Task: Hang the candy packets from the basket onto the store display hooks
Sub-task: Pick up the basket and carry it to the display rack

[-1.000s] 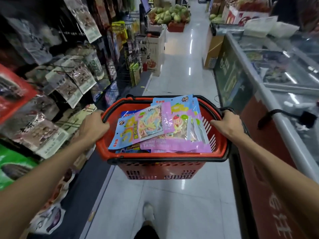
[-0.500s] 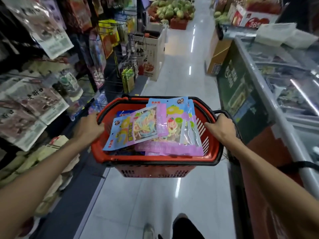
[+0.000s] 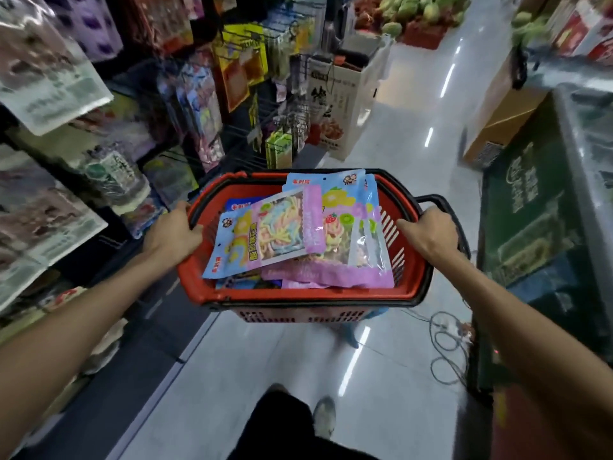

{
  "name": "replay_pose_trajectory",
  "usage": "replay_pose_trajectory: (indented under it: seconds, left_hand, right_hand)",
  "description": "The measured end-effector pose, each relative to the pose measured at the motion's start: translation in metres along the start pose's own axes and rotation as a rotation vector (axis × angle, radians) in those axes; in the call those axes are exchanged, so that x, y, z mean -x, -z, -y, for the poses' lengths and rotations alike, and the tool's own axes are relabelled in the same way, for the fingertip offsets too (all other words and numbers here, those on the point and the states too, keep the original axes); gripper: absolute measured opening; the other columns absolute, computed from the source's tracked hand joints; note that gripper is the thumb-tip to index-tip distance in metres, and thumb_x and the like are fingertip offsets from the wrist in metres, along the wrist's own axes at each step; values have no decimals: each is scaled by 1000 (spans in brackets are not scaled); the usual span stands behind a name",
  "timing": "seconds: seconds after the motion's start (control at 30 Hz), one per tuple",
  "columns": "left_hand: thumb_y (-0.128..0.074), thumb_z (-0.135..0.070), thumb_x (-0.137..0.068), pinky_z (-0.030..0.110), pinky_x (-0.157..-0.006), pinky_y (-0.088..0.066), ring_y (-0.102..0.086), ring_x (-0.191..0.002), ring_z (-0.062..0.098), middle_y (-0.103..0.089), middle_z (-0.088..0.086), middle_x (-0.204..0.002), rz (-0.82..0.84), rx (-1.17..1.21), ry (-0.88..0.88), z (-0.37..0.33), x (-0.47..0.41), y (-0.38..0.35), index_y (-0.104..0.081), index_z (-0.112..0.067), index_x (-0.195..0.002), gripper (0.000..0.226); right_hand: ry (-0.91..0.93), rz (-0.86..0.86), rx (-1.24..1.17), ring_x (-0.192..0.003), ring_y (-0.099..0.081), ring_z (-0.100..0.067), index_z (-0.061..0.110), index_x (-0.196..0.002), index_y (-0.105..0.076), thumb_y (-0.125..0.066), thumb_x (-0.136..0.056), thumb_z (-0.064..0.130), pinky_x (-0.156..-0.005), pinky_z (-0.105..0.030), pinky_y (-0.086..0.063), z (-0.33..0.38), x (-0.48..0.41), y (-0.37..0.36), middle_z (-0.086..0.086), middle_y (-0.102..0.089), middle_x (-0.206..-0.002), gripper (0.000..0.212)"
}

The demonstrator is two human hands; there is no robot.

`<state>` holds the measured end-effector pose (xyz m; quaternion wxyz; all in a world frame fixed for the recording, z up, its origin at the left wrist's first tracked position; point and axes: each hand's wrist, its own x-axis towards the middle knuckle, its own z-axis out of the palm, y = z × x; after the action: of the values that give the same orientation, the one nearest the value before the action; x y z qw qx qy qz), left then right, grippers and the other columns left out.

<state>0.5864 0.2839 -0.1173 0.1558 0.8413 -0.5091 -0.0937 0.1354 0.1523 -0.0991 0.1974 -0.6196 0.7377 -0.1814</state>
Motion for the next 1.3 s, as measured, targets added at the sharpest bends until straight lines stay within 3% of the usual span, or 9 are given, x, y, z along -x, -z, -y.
replay_pose_trajectory:
  seconds: [0.1, 0.3, 0.47, 0.57, 0.73, 0.8, 0.97, 1.17, 1.3]
  left_hand:
    - [-67, -27, -95, 48, -65, -58, -67, -83, 42, -68, 22, -92, -27, -4, 78, -6, -28, -13, -51, -6, -128, 42]
    - [-68, -29, -95, 48, -70, -56, -68, -90, 46, -68, 24, -99, -17, -5, 255, -2, -90, -50, -45, -6, -133, 50]
    - [-65, -27, -99, 42, -62, -48, -66, -84, 46, -64, 28, -99, 38, 68, 371, 14, -143, -79, -35, 0, -135, 55]
    - [-63, -25, -101, 41, -58, -45, -60, -71, 38, -64, 26, -93, 51, 83, 430, 18, -165, -89, -33, 1, -133, 50]
    - [-60, -30, -102, 45, -58, -57, -64, -68, 36, -63, 16, -86, 77, 148, 524, 22, -179, -96, -31, -6, -136, 50]
    - [-60, -29, -103, 44, -55, -57, -64, -64, 34, -61, 13, -82, 77, 166, 564, 24, -182, -100, -32, -5, -136, 50]
    - [-57, -30, -102, 48, -58, -59, -65, -59, 34, -63, 13, -77, 76, 126, 679, 21, -183, -124, -32, -15, -113, 32]
    - [-56, -31, -102, 45, -65, -55, -66, -71, 37, -66, 16, -85, 39, 124, 846, -8, -193, -173, -33, -14, -115, 31]
    - [-53, -40, -103, 45, -71, -56, -70, -83, 42, -71, 20, -92, 69, 81, 1017, -35, -210, -226, -44, -5, -119, 39]
  right_hand:
    - [47, 13, 3, -61, -67, -29, 7, -74, -69, -68, -72, 50, -63, -39, -61, 23, -61, -7, -9, -70, -69, 43]
    - [167, 80, 44, -53, -56, -16, 9, -79, -68, -70, -80, 49, -50, -26, -38, 74, -178, -51, 1, -59, -62, 41]
    - [246, 146, 87, -54, -60, -13, 10, -91, -71, -68, -84, 53, -49, -20, -39, 125, -258, -98, -3, -67, -74, 43]
    - [290, 178, 115, -52, -58, -11, 13, -89, -68, -69, -87, 51, -47, -18, -36, 162, -293, -117, 1, -62, -66, 38]
    - [356, 234, 169, -51, -59, -10, 15, -87, -67, -66, -85, 53, -47, -19, -37, 207, -336, -147, 6, -60, -63, 38]
    - [389, 251, 188, -53, -61, -12, 15, -88, -67, -65, -81, 58, -49, -22, -43, 220, -354, -164, 5, -63, -65, 44]
    - [483, 344, 279, -64, -65, -24, 16, -95, -63, -66, -79, 62, -64, -35, -57, 249, -392, -206, -3, -69, -79, 49]
    - [538, 506, 347, -86, -68, -36, 12, -108, -61, -70, -83, 60, -73, -39, -55, 252, -456, -259, -7, -62, -89, 54]
    - [587, 662, 390, -86, -71, -35, 13, -95, -68, -69, -80, 61, -69, -34, -49, 240, -509, -309, -12, -74, -92, 50]
